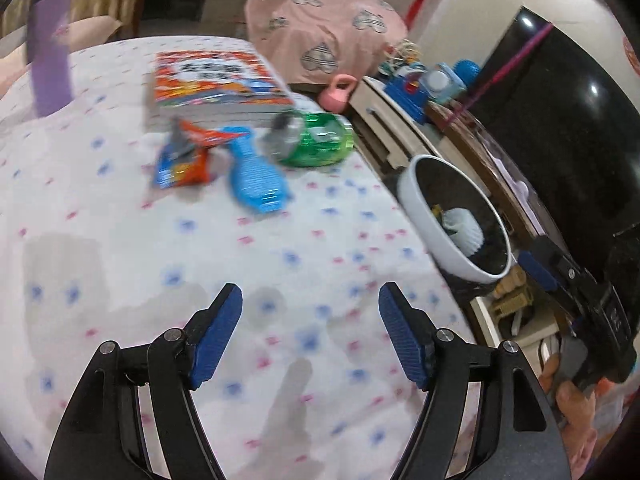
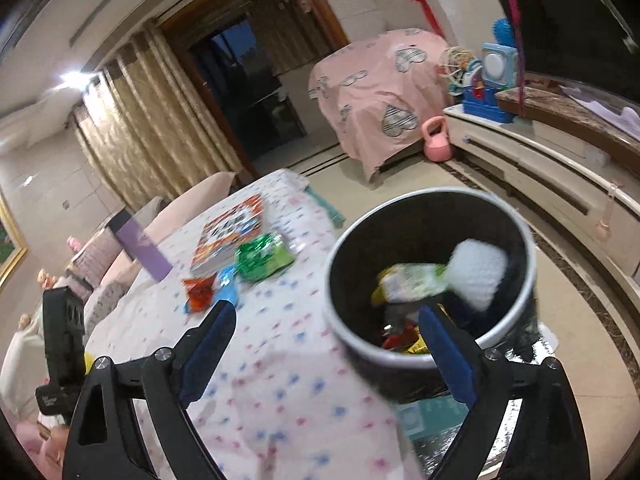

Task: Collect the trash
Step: 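Move both tools back toward the remaining trash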

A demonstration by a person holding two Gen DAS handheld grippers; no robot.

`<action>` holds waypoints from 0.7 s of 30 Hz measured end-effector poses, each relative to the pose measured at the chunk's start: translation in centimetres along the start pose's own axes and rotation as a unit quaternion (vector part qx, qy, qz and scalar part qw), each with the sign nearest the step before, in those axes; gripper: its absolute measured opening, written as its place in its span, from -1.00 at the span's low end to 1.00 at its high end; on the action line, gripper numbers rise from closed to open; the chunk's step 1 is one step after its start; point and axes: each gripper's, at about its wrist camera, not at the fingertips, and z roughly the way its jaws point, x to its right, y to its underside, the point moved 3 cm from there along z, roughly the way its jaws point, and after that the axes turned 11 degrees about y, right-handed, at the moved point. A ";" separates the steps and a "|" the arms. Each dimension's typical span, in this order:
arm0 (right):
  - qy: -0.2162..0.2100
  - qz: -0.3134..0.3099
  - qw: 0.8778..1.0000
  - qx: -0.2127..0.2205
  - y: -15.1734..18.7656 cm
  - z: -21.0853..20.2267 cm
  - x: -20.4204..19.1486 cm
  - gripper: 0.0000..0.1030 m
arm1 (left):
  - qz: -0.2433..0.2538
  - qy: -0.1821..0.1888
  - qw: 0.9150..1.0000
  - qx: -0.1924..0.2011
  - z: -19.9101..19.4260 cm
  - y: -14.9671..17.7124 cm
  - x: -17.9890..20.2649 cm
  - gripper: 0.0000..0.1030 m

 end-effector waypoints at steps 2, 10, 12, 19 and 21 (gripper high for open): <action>-0.008 -0.005 1.000 -0.006 0.5 0.2 -1.0 0.82 | -0.008 -0.006 1.000 0.004 -0.6 0.3 -1.1 0.41; -0.030 -0.026 0.999 -0.035 2.8 1.7 -4.8 0.82 | -0.038 -0.027 0.999 0.021 -2.9 0.9 -5.2 0.40; -0.034 -0.031 0.998 -0.039 3.2 2.0 -5.5 0.82 | -0.042 -0.030 0.998 0.024 -3.3 0.8 -5.9 0.40; -0.042 -0.045 0.997 -0.055 4.1 3.4 -8.0 0.82 | -0.058 -0.041 0.997 0.033 -4.1 0.4 -7.9 0.40; -0.047 -0.047 0.996 -0.058 4.2 3.9 -8.4 0.82 | -0.061 -0.042 0.997 0.034 -4.1 0.1 -8.4 0.40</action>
